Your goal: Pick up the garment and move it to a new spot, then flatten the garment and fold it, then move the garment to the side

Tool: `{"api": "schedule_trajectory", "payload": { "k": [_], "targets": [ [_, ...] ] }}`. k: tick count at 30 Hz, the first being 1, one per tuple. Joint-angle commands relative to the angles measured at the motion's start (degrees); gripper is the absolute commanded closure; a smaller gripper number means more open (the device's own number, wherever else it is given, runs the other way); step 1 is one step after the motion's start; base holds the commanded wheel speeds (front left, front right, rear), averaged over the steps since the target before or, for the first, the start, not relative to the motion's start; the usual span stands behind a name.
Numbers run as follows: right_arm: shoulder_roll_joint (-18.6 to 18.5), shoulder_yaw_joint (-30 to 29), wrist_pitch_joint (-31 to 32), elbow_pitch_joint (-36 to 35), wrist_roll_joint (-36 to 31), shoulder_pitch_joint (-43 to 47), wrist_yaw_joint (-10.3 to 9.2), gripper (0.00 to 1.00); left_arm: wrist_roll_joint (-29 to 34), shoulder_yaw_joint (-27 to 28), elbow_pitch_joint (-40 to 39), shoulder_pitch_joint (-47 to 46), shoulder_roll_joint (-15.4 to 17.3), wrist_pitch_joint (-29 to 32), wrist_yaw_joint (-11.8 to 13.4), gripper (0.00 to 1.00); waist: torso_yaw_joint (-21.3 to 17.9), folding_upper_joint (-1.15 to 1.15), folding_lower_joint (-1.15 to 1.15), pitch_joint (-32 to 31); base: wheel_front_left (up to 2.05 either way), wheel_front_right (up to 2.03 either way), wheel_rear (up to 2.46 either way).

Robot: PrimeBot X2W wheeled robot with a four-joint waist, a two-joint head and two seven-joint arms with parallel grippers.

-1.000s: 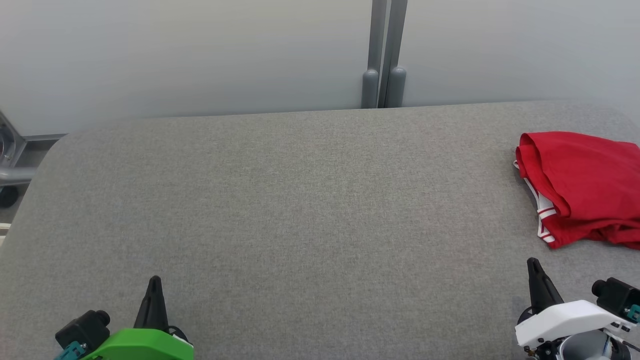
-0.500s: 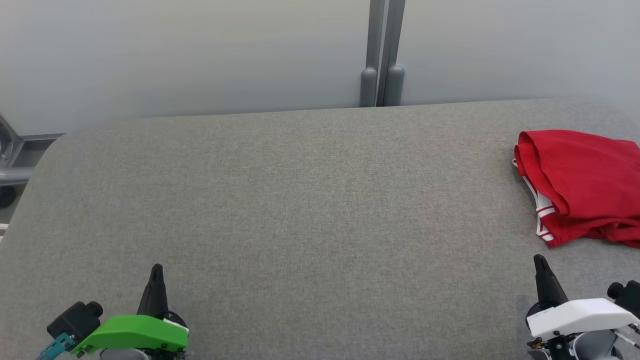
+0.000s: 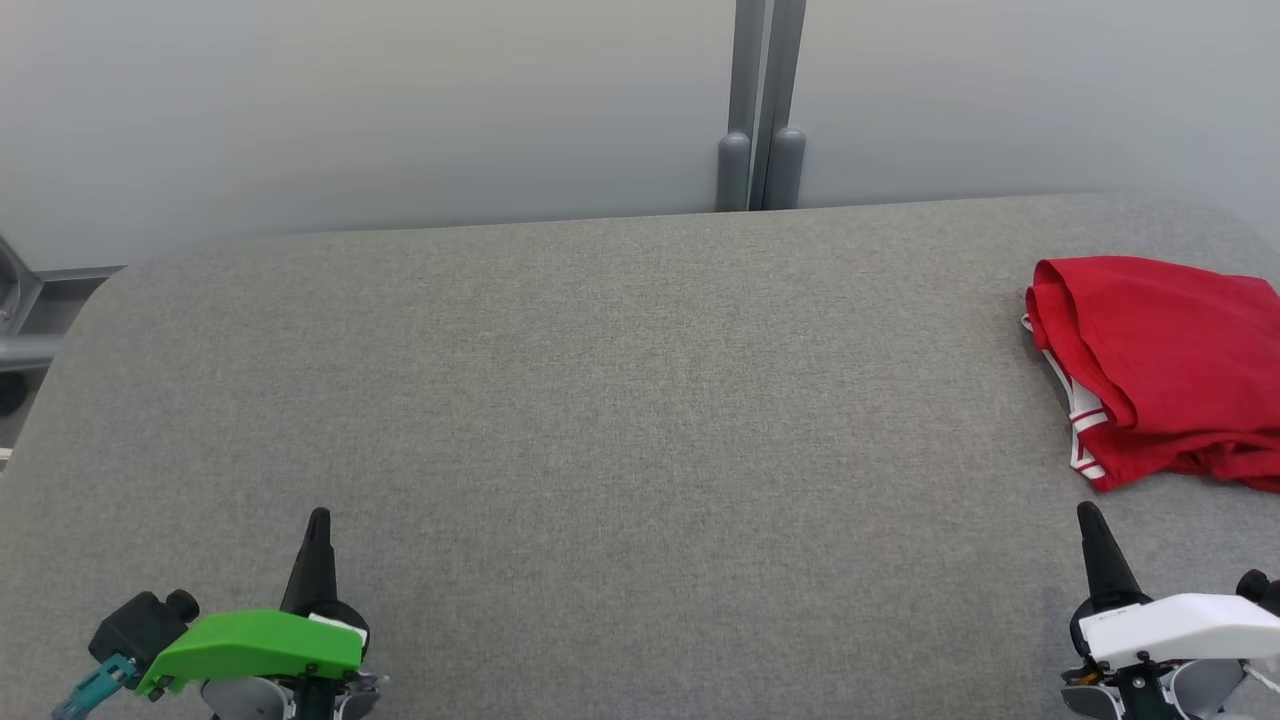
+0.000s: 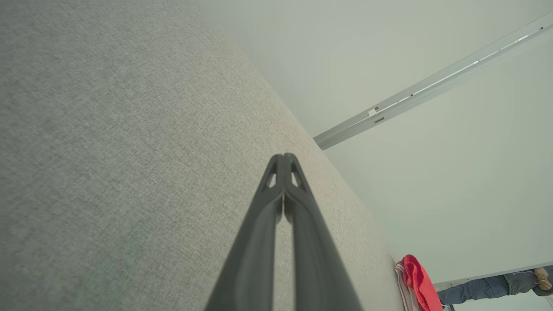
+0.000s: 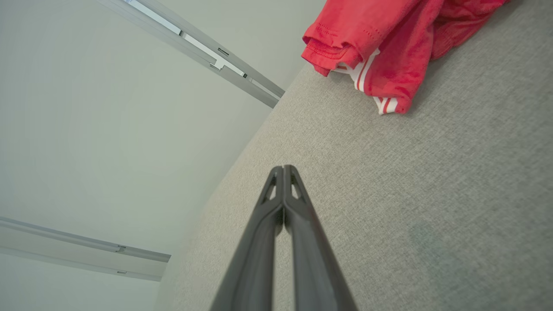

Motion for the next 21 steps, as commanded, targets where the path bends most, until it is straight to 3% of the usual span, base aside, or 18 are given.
{"api": "schedule_trajectory", "payload": {
  "k": [1,21],
  "targets": [
    [-0.4,-0.3,0.2,-0.9,1.7,-1.0,0.01,1.00,-1.6,0.1,-0.7,-1.7,0.3,0.3,-0.3,1.00,0.0,0.00,0.00,0.0,0.00,0.00,0.00],
    [-0.5,-1.3,2.5,-2.1,15.2,-1.1,0.01,1.00,-14.0,-0.1,-0.7,-3.8,0.3,3.4,-1.0,1.00,-0.4,0.00,0.00,0.3,0.00,0.00,0.00]
  ]
}}
